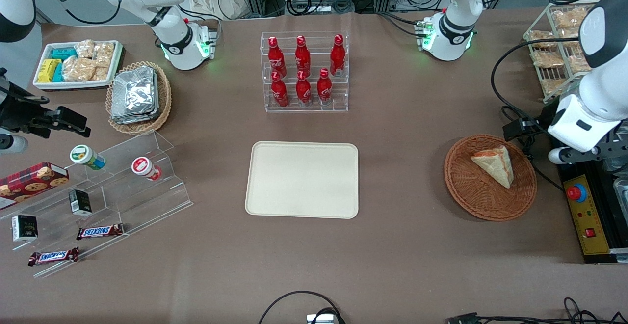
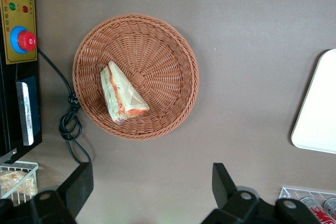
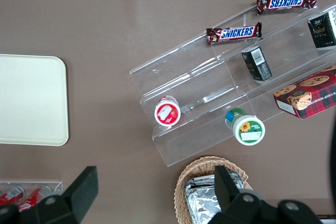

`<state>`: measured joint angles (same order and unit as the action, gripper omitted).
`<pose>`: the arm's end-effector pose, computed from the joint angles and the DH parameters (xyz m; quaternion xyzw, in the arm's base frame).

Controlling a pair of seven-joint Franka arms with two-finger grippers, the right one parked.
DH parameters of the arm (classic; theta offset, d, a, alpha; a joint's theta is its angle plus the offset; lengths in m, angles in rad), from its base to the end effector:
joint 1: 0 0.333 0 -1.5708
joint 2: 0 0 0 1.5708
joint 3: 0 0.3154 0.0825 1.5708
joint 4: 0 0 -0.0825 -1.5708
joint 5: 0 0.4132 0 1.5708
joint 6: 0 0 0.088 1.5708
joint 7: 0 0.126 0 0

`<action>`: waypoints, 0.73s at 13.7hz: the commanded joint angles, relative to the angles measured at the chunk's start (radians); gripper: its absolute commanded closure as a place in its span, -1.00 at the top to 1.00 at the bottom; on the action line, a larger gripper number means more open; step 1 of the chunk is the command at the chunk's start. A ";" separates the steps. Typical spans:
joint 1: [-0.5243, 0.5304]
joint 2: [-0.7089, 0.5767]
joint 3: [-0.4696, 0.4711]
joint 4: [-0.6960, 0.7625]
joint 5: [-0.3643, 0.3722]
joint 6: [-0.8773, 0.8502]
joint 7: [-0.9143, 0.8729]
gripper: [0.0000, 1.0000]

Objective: Place sandwich from basket to tray
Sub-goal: 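Move the left gripper down over the wrapped sandwich in the wicker basket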

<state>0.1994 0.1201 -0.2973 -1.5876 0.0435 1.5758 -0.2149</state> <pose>0.6083 -0.0461 0.5281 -0.9964 -0.0568 0.0618 0.0139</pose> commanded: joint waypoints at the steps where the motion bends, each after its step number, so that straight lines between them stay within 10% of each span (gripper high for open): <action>1: 0.000 0.012 -0.005 0.029 -0.001 -0.040 -0.018 1.00; 10: 0.029 0.050 0.003 -0.085 0.022 0.056 -0.174 1.00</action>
<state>0.2058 0.1756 -0.2907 -1.6086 0.0654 1.5826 -0.3347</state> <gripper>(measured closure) 0.000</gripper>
